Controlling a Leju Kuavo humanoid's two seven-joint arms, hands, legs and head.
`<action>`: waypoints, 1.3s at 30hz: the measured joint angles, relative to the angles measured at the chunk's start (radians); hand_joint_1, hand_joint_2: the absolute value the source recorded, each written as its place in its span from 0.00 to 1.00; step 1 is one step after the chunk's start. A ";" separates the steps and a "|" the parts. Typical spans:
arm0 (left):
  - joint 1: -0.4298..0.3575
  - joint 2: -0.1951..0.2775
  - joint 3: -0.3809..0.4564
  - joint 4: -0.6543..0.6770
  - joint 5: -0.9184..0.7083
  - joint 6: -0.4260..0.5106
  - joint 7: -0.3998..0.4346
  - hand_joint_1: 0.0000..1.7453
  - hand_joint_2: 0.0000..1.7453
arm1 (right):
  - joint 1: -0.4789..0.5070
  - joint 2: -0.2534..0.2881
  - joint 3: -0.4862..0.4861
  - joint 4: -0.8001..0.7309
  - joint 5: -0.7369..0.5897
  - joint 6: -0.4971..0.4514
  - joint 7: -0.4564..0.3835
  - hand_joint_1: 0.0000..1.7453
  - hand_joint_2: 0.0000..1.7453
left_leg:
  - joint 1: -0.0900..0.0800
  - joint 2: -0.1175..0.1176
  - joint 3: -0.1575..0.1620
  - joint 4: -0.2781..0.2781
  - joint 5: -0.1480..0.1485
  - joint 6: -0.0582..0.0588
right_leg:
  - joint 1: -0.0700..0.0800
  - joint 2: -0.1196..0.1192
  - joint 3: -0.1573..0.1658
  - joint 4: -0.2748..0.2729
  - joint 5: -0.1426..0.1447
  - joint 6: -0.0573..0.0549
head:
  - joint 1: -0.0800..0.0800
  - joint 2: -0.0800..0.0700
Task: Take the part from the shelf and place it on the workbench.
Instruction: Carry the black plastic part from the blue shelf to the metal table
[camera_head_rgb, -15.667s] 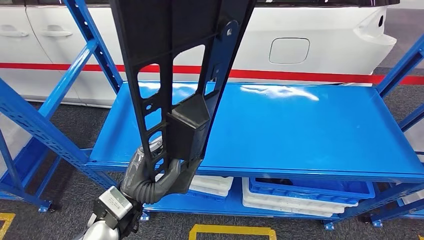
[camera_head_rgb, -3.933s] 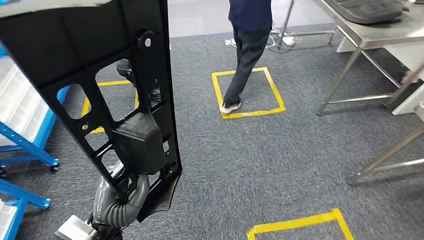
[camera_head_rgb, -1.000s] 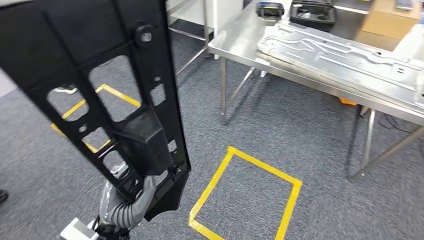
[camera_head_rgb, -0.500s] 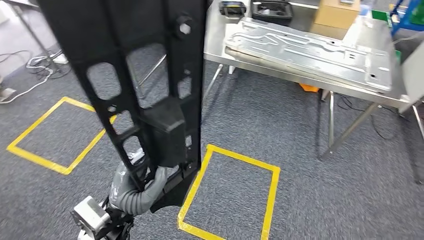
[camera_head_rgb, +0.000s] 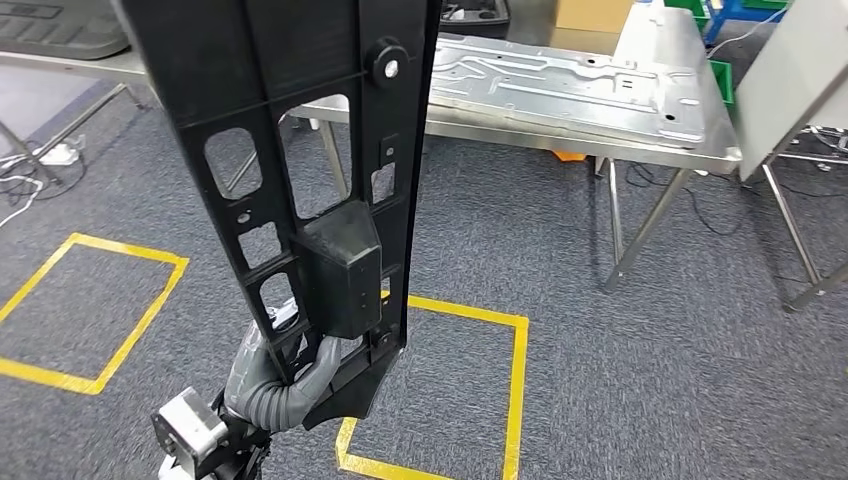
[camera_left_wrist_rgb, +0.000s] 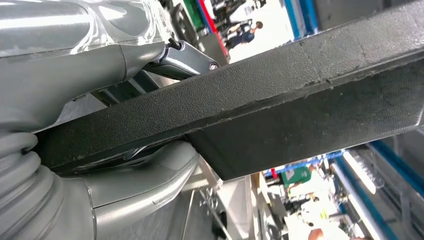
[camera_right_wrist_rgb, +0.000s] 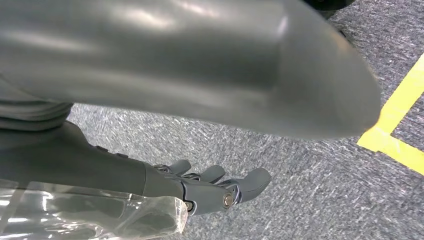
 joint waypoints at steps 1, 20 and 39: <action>-0.001 0.000 0.000 0.001 0.004 -0.003 0.006 1.00 1.00 | 0.000 0.001 0.000 0.000 0.002 -0.001 0.000 0.00 0.00 | 0.001 -0.001 0.033 -0.075 0.040 0.001 | 0.000 0.006 0.002 0.000 0.000 0.001 | 0.000 0.000; -0.005 0.002 -0.002 0.015 0.029 -0.015 0.029 1.00 1.00 | 0.000 0.007 0.000 0.000 0.010 -0.004 0.002 0.00 0.00 | -0.012 0.004 0.113 -0.256 0.104 0.035 | 0.007 -0.037 -0.002 0.014 -0.016 0.028 | 0.007 0.000; -0.002 0.007 0.000 0.021 0.026 -0.015 0.029 1.00 1.00 | 0.000 0.008 0.000 0.000 0.010 -0.006 0.002 0.00 0.00 | -0.009 -0.005 0.082 -0.258 0.133 0.042 | 0.008 -0.013 0.011 0.033 -0.050 0.029 | 0.002 0.000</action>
